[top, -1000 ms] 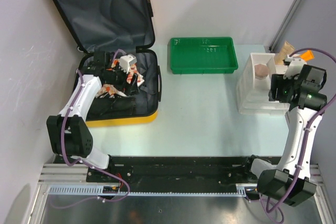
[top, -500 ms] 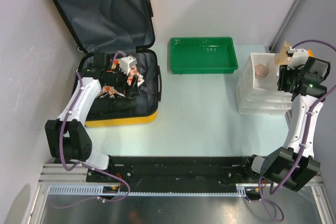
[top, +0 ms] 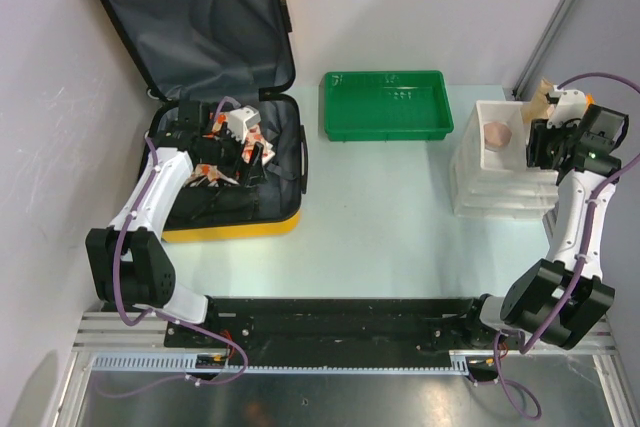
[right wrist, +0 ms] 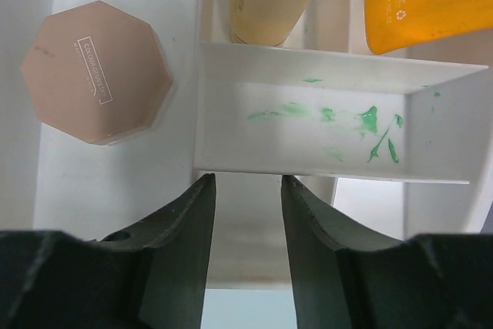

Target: Open, take out, and arrange the luggage

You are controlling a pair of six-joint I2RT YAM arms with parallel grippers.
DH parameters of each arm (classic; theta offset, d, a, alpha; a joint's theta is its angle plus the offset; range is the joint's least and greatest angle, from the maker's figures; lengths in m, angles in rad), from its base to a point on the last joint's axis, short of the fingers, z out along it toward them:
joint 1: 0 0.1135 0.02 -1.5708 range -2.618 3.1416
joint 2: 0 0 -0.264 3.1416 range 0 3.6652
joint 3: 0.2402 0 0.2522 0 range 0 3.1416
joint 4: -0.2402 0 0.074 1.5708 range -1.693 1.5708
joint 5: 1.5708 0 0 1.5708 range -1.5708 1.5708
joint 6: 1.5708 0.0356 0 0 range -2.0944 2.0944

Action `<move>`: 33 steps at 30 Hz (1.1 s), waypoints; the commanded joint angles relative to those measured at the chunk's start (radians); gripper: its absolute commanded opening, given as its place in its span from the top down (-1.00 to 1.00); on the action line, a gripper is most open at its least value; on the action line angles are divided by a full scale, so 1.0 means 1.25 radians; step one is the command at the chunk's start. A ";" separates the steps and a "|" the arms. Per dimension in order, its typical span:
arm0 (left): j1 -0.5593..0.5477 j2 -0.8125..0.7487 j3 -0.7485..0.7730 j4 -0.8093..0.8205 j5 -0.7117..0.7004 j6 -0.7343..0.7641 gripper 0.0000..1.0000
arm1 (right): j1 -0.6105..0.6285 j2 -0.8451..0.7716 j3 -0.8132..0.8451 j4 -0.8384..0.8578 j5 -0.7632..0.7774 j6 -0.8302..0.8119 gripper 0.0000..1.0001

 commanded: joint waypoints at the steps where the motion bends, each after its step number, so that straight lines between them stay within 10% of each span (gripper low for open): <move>1: -0.003 -0.007 -0.002 0.005 0.025 -0.013 -0.91 | -0.001 -0.036 0.035 0.002 -0.030 0.004 0.10; 24: -0.009 -0.015 -0.012 0.041 0.059 -0.051 -0.92 | -0.013 0.048 0.127 -0.148 -0.109 -0.029 -0.05; 30: -0.011 -0.031 -0.028 0.043 0.048 -0.058 -0.92 | 0.004 0.091 0.101 -0.103 -0.091 -0.048 0.36; 33: -0.011 -0.032 -0.028 0.044 0.047 -0.060 -0.93 | 0.008 0.111 0.100 -0.036 -0.092 -0.047 0.87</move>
